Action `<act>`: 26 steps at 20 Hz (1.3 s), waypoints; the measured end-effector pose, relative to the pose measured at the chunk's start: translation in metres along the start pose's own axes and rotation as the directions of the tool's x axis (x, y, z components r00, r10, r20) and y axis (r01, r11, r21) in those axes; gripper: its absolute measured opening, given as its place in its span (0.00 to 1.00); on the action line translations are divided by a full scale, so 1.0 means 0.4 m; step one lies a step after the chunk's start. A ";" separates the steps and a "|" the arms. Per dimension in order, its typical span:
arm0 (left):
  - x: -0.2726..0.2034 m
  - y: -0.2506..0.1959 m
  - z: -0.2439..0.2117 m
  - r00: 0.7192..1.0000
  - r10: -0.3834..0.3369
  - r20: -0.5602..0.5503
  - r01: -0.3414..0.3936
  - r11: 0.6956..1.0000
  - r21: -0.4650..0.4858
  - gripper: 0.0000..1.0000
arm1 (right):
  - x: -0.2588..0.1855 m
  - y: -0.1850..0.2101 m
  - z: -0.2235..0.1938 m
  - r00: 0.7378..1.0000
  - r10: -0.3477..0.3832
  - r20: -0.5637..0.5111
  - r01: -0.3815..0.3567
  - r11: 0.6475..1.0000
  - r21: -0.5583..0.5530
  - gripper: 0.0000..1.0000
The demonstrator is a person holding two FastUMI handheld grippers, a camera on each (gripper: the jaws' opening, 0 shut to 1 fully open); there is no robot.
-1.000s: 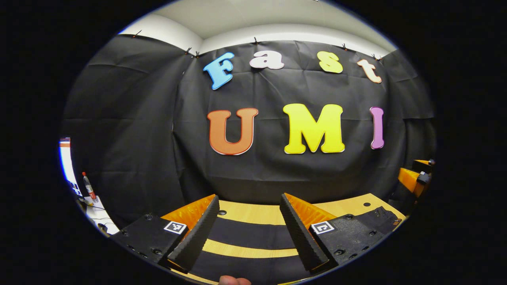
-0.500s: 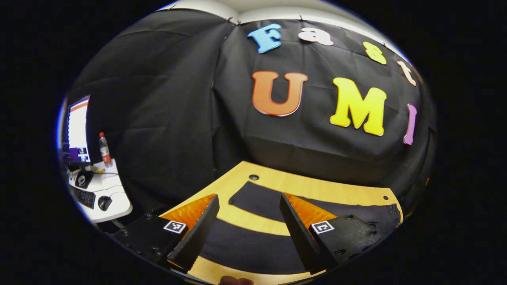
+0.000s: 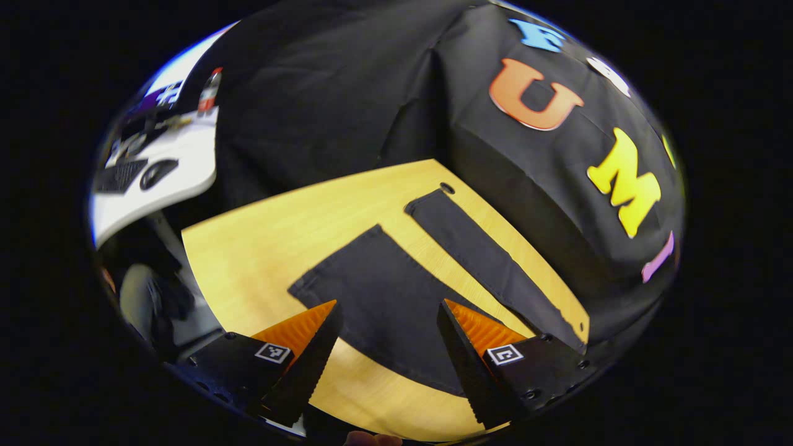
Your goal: Grasp the waist and the cuffs of the jeans and fold them to make the two legs overlap; first hold the waist and fold one-third of the jeans toward the cuffs, then hold the cuffs and fold the remaining one-third in the same direction to finish folding.
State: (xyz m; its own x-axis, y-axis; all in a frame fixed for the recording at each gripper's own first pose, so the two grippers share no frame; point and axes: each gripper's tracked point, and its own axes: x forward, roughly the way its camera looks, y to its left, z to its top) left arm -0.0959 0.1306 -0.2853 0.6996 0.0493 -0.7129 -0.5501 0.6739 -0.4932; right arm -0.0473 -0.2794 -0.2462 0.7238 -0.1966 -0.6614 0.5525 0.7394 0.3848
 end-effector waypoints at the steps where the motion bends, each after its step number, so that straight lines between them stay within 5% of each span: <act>1: 0.011 0.005 -0.022 0.999 -0.007 -0.033 0.004 0.996 -0.087 0.99 | 0.005 -0.023 -0.033 0.999 0.005 -0.042 -0.003 0.999 0.052 0.97; 3: 0.023 0.017 -0.052 0.996 -0.025 -0.082 0.003 0.966 -0.259 0.99 | 0.016 -0.053 -0.086 0.994 0.022 -0.107 -0.007 0.991 0.135 0.92; 5: 0.020 0.019 -0.058 0.993 -0.038 -0.108 -0.010 0.909 -0.417 0.99 | 0.036 -0.059 -0.119 0.987 0.045 -0.153 -0.015 0.980 0.197 0.97; 8: 0.021 0.044 -0.059 0.990 -0.031 -0.135 -0.048 0.838 -0.543 0.99 | 0.053 -0.066 -0.168 0.974 0.080 -0.214 -0.019 0.961 0.275 0.98; 15: 0.092 0.040 -0.030 0.991 -0.026 -0.129 -0.060 0.783 -0.619 0.99 | 0.090 -0.083 -0.232 0.952 0.105 -0.289 0.020 0.916 0.400 0.98; 22: 0.139 0.015 -0.007 0.992 -0.034 -0.121 -0.051 0.771 -0.635 0.98 | 0.168 -0.132 -0.188 0.958 0.115 -0.262 0.058 0.819 0.572 0.97; 26: 0.162 0.008 0.004 0.992 -0.041 -0.119 -0.046 0.761 -0.647 0.98 | 0.216 -0.137 -0.148 0.964 0.123 -0.237 0.042 0.805 0.591 0.91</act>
State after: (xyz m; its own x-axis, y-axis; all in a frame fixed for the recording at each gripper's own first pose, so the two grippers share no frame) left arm -0.0517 0.1371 -0.3323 0.6625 -0.0663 -0.7461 -0.7459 0.0332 -0.6652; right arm -0.0395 -0.2987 -0.3627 0.6676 0.0544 -0.7425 0.7201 0.2064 0.6625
